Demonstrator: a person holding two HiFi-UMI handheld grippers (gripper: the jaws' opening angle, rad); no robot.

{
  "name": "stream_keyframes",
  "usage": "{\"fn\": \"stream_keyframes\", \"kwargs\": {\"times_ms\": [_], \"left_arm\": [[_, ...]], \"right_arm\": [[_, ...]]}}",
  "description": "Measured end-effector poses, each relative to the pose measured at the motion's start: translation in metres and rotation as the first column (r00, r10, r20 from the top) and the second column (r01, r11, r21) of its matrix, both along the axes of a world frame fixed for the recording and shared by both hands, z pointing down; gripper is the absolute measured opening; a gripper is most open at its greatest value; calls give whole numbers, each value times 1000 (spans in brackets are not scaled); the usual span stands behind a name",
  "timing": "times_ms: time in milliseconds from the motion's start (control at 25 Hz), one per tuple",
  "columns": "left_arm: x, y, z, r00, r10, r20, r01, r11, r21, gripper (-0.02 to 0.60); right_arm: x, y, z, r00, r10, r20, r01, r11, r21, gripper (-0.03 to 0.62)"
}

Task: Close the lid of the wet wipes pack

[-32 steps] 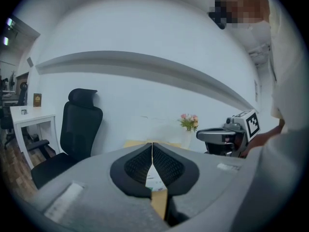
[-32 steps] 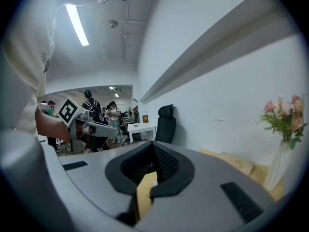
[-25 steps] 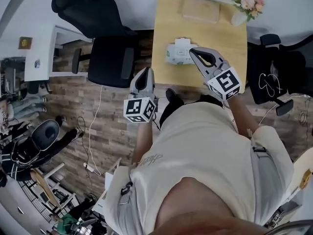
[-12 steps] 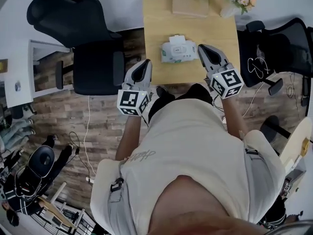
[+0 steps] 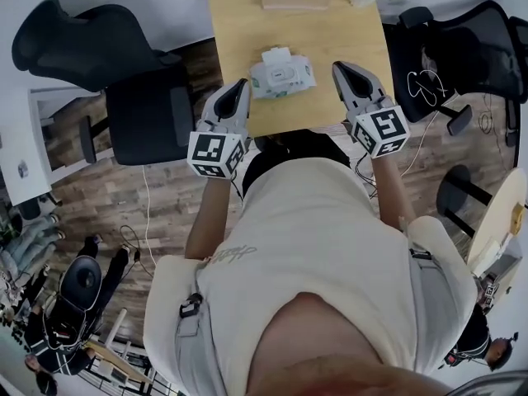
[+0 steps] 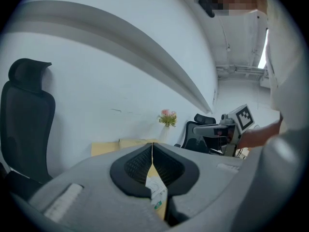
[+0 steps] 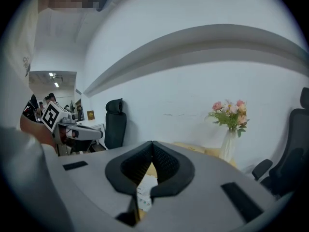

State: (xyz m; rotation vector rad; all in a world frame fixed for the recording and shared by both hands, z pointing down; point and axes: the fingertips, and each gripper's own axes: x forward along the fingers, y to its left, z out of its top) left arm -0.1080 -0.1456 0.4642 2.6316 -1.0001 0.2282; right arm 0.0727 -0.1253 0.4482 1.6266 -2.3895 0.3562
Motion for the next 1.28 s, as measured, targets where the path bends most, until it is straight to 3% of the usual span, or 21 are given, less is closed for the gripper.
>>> {"fn": "stream_keyframes", "kwargs": {"times_ms": [160, 400, 720, 920, 1280], "left_arm": [[27, -9, -12, 999, -4, 34, 3, 1000, 22, 17], [55, -33, -7, 994, -31, 108, 28, 999, 35, 17], [84, -33, 5, 986, -85, 146, 83, 996, 15, 17], [95, -29, 18, 983, -46, 176, 51, 999, -20, 17], [104, -22, 37, 982, -16, 187, 26, 998, -52, 17]], "right_arm": [[19, -14, 5, 1000, -14, 26, 14, 1000, 24, 2], [35, -44, 21, 996, -85, -40, 89, 992, 89, 2], [40, -51, 54, 979, -205, -10, 205, 978, 34, 2], [37, -55, 61, 973, -232, 21, 231, 972, 30, 2], [17, -45, 95, 951, -307, 27, 308, 949, -63, 3]]}}
